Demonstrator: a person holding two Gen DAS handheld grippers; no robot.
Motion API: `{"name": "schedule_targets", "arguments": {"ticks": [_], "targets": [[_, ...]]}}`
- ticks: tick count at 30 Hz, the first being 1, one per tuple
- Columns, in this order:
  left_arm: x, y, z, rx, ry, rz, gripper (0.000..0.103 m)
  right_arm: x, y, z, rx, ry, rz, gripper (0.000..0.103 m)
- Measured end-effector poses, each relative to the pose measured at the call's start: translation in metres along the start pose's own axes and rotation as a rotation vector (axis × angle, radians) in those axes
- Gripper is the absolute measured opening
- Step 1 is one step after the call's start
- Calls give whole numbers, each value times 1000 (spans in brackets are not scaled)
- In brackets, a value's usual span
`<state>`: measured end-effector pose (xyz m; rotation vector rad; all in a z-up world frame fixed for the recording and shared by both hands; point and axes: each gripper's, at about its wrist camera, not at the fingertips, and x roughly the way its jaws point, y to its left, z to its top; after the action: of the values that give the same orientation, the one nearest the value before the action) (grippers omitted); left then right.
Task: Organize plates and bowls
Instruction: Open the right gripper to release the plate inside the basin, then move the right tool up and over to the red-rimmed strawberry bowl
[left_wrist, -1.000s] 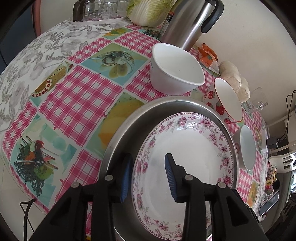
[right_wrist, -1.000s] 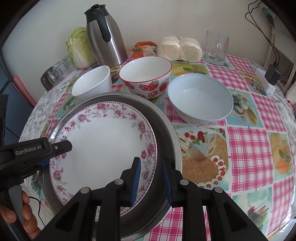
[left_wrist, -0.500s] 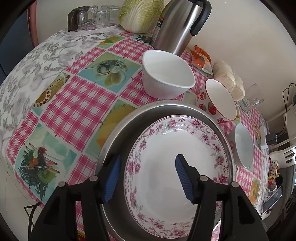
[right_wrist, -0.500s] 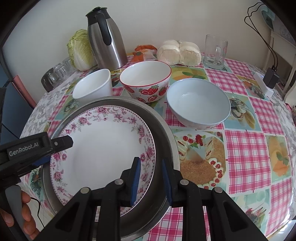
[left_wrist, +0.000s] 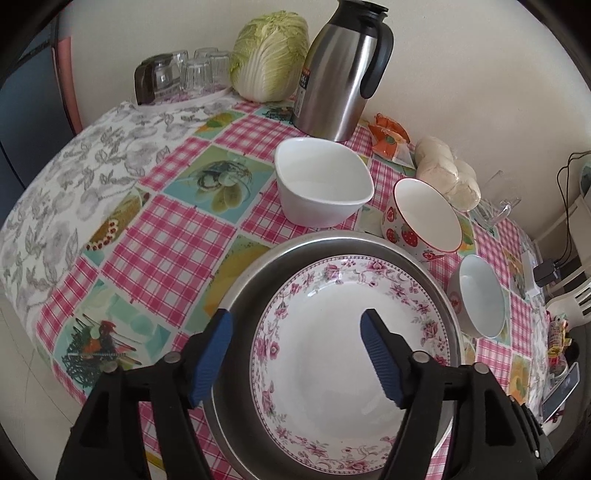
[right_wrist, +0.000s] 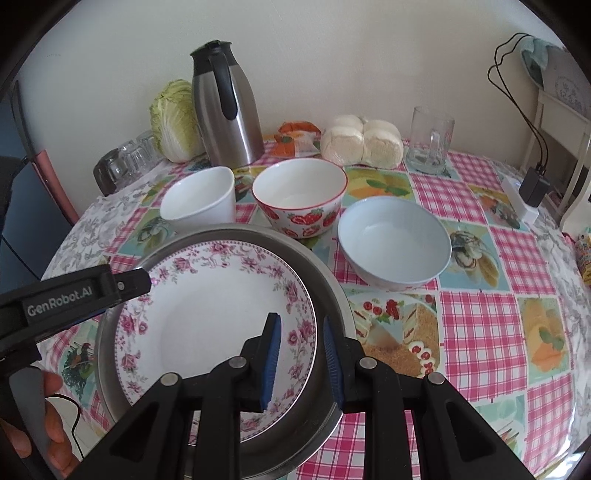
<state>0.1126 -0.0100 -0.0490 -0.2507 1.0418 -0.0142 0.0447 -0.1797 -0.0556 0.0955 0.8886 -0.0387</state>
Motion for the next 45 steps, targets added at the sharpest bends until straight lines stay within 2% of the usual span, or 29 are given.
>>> {"name": "schedule_targets", "arguments": {"ticks": [1,2,3,4,7,9,11,16,21,30,34,40,45], "targets": [[0,-1,0,12,-5,14,76,0,0,0,-1,-3,-1,28],[0,-2,0,25,-7,32,76,0,0,0,0,-4,-1,37],[1,-3,-1,35,-8,46,77,0,-1,0,3,-7,-3,53],[2,-3,-1,44,-9,58,79,0,-2,1,6,-13,-4,59],[4,-3,-1,57,-14,85,85,-2,-5,1,17,-30,-11,65],[3,-3,-2,63,-25,103,88,-1,-8,2,35,-32,-13,76],[3,-3,-2,71,-32,118,91,0,-11,2,53,-30,-15,80],[2,-6,-3,102,-61,158,100,0,-21,1,99,-37,-21,102],[1,-8,-4,140,-97,212,103,1,-25,1,121,-32,-20,103],[0,-8,-4,146,-104,181,103,0,-26,1,108,-40,-32,103],[-6,-10,-4,163,-174,204,103,-3,-31,4,138,-63,-5,103],[-14,-15,7,151,-221,135,103,-14,-34,15,141,-126,-8,103],[-18,-21,19,138,-210,38,103,-16,-39,26,155,-108,25,103]]}}
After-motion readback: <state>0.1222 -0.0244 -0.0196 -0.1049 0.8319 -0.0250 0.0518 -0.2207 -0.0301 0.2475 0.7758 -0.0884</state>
